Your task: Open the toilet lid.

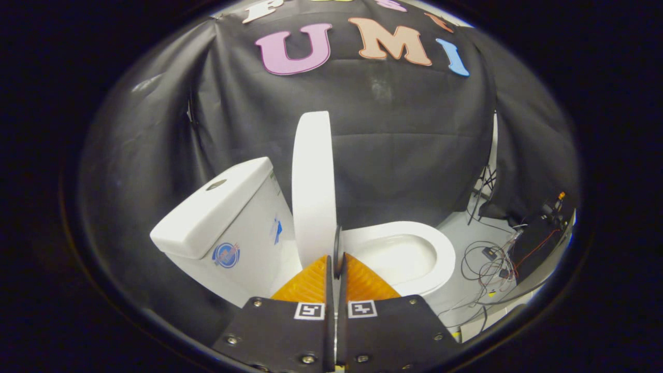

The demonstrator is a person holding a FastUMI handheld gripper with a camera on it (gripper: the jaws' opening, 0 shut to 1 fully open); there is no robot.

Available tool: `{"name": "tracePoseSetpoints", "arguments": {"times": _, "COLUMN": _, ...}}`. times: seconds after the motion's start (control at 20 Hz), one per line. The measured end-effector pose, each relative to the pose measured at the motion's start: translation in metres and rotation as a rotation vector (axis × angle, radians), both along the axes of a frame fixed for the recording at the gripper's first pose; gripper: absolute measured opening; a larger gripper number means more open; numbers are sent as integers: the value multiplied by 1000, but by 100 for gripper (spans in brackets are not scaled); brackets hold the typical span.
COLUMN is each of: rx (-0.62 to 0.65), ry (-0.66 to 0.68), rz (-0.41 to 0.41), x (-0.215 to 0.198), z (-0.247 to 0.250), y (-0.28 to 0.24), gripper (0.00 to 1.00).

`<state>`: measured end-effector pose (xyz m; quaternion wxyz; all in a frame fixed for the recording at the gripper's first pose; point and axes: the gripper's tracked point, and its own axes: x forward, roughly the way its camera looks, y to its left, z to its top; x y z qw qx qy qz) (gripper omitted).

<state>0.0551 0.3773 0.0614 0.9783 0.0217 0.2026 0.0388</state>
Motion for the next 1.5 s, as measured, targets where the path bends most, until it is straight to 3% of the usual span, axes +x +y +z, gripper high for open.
{"name": "tracePoseSetpoints", "arguments": {"times": 0.75, "rx": -58, "ry": -121, "rz": 227, "x": -5, "z": 3, "y": 45, "gripper": 2}}
{"name": "tracePoseSetpoints", "arguments": {"times": 1.0, "rx": 16, "ry": -244, "rz": 323, "x": -17, "z": 37, "y": 48, "gripper": 13}}
{"name": "tracePoseSetpoints", "arguments": {"times": 1.15, "rx": -19, "ry": -290, "rz": 312, "x": -25, "z": 53, "y": 34, "gripper": 24}}
{"name": "tracePoseSetpoints", "arguments": {"times": 1.45, "rx": -73, "ry": -314, "rz": 297, "x": -36, "z": 63, "y": 7, "gripper": 67}}
{"name": "tracePoseSetpoints", "arguments": {"times": 1.5, "rx": -70, "ry": -316, "rz": 295, "x": -39, "z": 65, "y": 3, "gripper": 67}}
